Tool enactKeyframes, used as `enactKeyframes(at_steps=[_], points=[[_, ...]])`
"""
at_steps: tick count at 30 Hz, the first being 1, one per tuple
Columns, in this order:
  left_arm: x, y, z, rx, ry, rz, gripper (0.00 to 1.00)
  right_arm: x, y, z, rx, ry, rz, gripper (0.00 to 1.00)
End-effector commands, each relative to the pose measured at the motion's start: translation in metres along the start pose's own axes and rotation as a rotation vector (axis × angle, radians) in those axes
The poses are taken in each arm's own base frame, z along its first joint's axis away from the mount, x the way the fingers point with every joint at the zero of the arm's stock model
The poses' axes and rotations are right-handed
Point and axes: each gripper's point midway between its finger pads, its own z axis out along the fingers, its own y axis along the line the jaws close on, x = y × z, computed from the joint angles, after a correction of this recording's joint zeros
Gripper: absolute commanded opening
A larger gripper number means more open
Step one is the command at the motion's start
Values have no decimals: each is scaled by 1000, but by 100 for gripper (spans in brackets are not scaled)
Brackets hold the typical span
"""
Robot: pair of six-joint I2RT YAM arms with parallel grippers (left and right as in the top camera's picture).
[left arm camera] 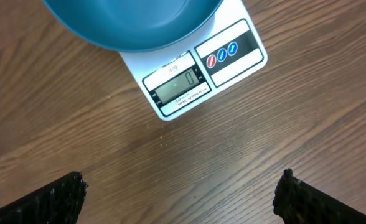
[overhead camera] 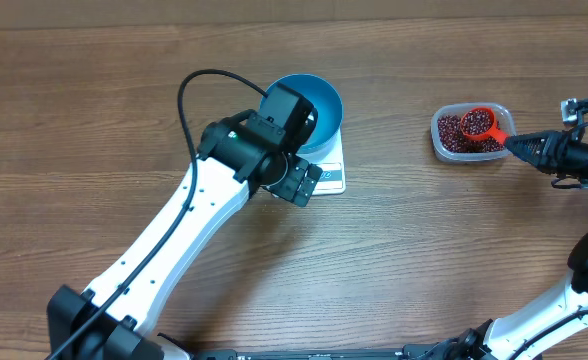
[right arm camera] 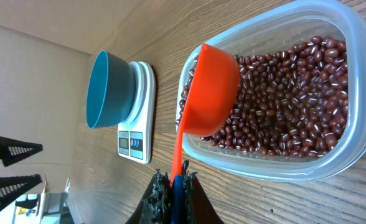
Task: Scoop item into bowl and weigh 150g on scale
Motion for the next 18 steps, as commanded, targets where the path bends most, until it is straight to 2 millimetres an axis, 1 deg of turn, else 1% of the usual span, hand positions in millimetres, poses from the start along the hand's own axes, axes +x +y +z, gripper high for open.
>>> enactKeyframes(at_steps=[1, 4, 6, 8, 12, 14, 18], points=[[3, -4, -17, 32, -47, 65, 100, -5, 4, -2, -25, -25, -16, 4], [14, -2, -7, 25, -27, 78, 99, -5, 4, -2, -24, -25, -16, 4], [16, 1, -2, 21, -25, 70, 99, -4, 4, -2, -25, -24, -14, 4], [14, 4, 0, 29, -34, 57, 100, -4, 4, -2, -26, -23, -11, 4], [3, 2, -4, 78, -87, 61, 99, -4, 5, -2, -27, -22, -8, 4], [-2, 8, -4, 63, -106, 52, 99, -4, 6, -3, -27, -22, -7, 4], [-4, 14, -4, 56, -117, 37, 99, -6, 14, -7, -20, -31, -30, 4]])
